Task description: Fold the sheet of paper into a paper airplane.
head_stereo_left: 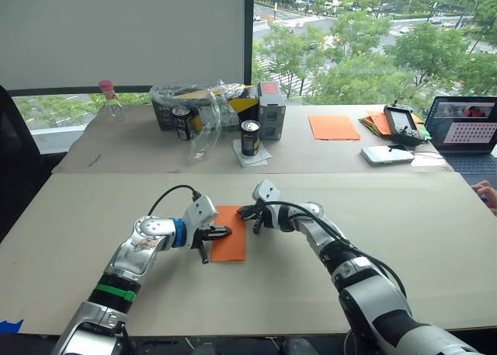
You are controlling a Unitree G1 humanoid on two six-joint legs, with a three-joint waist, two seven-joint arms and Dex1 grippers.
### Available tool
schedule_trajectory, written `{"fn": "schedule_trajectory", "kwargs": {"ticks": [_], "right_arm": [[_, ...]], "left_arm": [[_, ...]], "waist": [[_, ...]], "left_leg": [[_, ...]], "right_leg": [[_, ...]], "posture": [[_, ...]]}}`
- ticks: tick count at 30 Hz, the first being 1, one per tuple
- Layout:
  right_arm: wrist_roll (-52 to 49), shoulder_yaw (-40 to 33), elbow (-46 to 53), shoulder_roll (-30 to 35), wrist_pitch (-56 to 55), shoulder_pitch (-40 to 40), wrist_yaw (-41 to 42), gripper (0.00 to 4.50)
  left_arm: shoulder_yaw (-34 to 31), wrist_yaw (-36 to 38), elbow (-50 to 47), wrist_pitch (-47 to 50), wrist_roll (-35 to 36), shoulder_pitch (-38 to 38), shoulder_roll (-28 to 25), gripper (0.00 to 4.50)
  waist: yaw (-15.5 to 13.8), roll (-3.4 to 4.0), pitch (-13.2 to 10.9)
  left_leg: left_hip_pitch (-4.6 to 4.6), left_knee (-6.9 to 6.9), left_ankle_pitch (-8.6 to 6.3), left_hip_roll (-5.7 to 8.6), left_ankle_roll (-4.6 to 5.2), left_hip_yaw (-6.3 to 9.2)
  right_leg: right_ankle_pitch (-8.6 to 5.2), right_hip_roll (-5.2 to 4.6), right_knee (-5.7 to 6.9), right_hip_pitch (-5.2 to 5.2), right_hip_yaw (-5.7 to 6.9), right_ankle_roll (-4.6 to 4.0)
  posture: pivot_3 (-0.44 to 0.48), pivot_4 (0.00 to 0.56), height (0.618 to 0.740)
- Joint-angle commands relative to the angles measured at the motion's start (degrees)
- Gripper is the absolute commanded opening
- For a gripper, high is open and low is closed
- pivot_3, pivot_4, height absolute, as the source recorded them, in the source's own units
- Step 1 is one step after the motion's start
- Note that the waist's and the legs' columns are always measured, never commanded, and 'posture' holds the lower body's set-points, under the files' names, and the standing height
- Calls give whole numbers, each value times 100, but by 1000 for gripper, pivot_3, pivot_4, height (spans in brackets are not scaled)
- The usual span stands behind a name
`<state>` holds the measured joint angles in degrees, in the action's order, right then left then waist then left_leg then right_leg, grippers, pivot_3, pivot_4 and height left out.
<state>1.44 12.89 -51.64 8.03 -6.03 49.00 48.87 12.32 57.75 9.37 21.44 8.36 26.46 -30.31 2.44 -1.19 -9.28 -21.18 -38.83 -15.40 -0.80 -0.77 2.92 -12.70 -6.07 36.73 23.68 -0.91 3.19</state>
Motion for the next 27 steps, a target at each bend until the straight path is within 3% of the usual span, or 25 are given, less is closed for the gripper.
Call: {"fn": "schedule_trajectory", "kwargs": {"ticks": [1,9,27], "right_arm": [[269,249,56,148,-380,-224,256,31],[280,429,442,334,-628,-647,820,31],[65,885,2771,833,245,-2335,1715,31]], "left_arm": [[227,16,45,142,-160,-180,-25,0],[239,57,-29,163,-153,-194,-69,0],[233,56,-348,405,-91,-366,-119,0]], "waist": [[-2,0,0],[-2,0,0],[-27,-2,6]], "left_leg": [[0,0,0,0,0,0],[3,1,0,0,0,0],[46,8,-3,-1,2,3]], "right_leg": [[0,0,0,0,0,0],[-2,0,-4,-6,0,2],[-19,0,-20,-60,5,6]], "posture": [[0,150,715],[0,150,715],[0,150,715]]}}
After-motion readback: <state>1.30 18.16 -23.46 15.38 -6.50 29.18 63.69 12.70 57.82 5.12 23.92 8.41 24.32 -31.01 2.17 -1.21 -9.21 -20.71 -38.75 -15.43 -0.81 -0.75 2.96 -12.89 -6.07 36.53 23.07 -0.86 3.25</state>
